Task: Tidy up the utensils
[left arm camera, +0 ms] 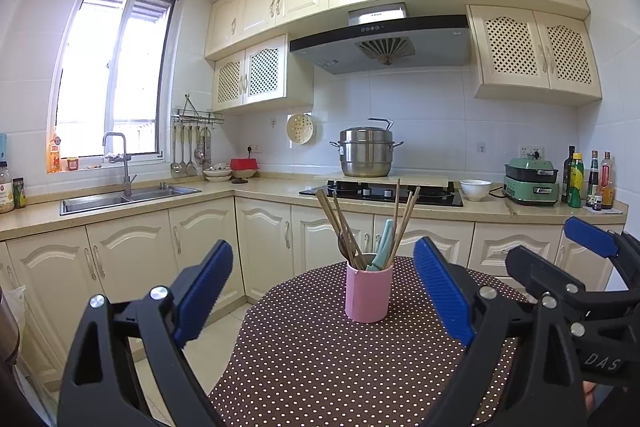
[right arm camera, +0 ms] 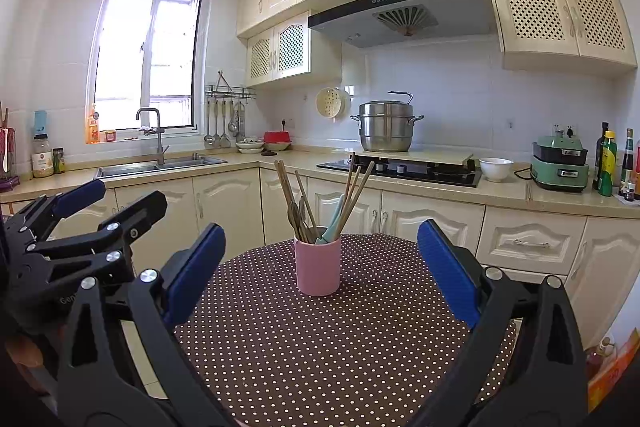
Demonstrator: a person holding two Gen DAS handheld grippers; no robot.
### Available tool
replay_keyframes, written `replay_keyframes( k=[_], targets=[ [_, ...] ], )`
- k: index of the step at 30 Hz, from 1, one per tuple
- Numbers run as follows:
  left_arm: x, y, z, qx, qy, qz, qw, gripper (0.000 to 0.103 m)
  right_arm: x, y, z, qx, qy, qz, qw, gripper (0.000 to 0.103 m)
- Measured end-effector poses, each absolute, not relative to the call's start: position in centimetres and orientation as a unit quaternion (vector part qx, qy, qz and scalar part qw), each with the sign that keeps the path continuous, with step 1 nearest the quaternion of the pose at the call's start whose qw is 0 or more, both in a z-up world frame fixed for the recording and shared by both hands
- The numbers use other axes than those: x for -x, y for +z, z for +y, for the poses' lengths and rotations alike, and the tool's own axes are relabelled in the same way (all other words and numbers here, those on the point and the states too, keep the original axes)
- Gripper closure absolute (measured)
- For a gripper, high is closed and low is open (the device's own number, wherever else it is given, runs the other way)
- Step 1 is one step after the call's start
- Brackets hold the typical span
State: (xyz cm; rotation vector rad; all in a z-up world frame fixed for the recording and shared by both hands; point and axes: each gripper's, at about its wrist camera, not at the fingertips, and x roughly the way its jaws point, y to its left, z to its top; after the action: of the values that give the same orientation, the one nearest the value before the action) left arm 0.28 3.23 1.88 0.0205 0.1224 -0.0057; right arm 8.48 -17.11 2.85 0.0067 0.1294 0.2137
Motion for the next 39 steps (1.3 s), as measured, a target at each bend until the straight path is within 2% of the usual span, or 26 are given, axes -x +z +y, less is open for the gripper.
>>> replay_keyframes(
  k=[39],
  targets=[
    [-0.28,1.78,3.18,-0.009,0.004,0.064,0.998,0.013,-8.73,2.64,-17.07,-0.009,0.113,0.073,0.991,0.008]
  ],
)
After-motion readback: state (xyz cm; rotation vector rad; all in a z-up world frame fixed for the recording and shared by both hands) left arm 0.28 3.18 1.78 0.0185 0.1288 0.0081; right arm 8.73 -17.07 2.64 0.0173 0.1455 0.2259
